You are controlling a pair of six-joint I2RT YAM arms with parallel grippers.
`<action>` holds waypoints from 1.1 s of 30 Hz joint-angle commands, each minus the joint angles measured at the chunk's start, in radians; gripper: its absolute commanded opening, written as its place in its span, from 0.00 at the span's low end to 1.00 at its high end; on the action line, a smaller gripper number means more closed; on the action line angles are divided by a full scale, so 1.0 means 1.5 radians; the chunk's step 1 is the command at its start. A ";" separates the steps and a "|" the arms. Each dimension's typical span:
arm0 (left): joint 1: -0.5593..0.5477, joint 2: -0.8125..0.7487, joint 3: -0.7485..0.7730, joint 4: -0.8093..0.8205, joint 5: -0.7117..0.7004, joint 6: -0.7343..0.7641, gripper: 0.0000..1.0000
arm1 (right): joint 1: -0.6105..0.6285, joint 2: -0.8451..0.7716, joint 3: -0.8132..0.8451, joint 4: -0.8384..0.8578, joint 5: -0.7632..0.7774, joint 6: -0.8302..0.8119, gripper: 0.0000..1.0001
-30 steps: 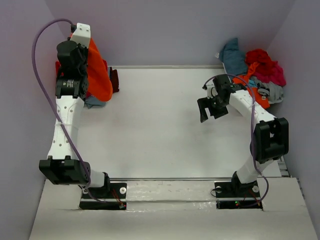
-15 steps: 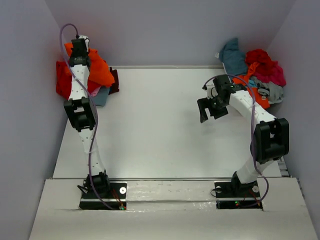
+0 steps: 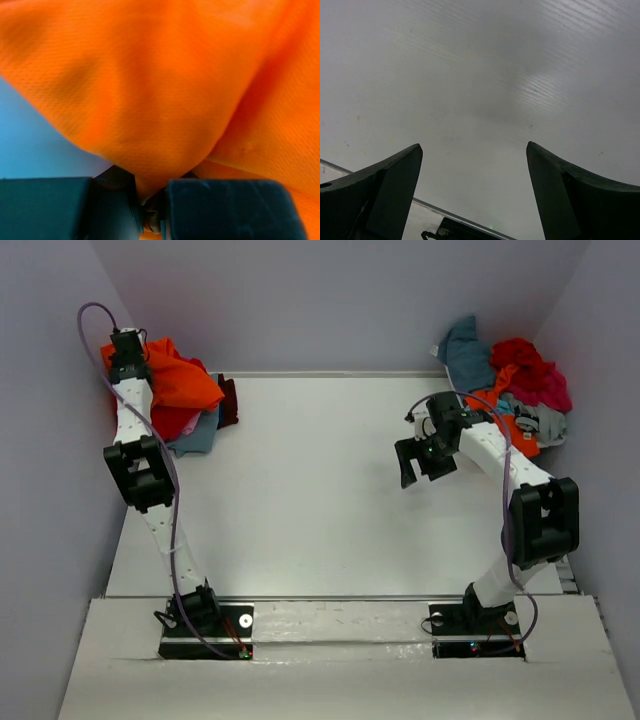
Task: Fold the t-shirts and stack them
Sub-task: Neatly place the folded tshirt to the corner
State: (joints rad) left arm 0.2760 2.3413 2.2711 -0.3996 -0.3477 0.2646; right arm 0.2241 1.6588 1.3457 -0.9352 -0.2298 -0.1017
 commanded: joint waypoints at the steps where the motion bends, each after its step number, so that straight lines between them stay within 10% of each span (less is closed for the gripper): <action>1: 0.033 -0.075 -0.049 -0.011 -0.009 -0.005 0.05 | 0.003 0.010 0.023 0.001 -0.014 -0.007 0.91; 8: 0.039 -0.049 -0.039 -0.050 0.001 -0.023 0.07 | 0.003 0.016 0.029 -0.003 -0.025 -0.007 0.91; 14: 0.039 -0.047 -0.033 -0.058 0.019 -0.023 0.62 | 0.003 0.003 0.016 0.000 -0.027 -0.010 0.92; 22: 0.039 -0.093 -0.063 -0.029 0.031 -0.021 0.91 | 0.003 -0.001 0.019 -0.003 -0.033 -0.012 0.92; 33: 0.026 -0.242 -0.147 0.019 0.041 -0.006 0.92 | 0.003 -0.008 0.013 -0.004 -0.039 -0.023 0.93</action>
State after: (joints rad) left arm 0.3180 2.1345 2.0758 -0.4339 -0.2615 0.2348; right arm 0.2241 1.6905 1.3495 -0.9386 -0.2699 -0.1154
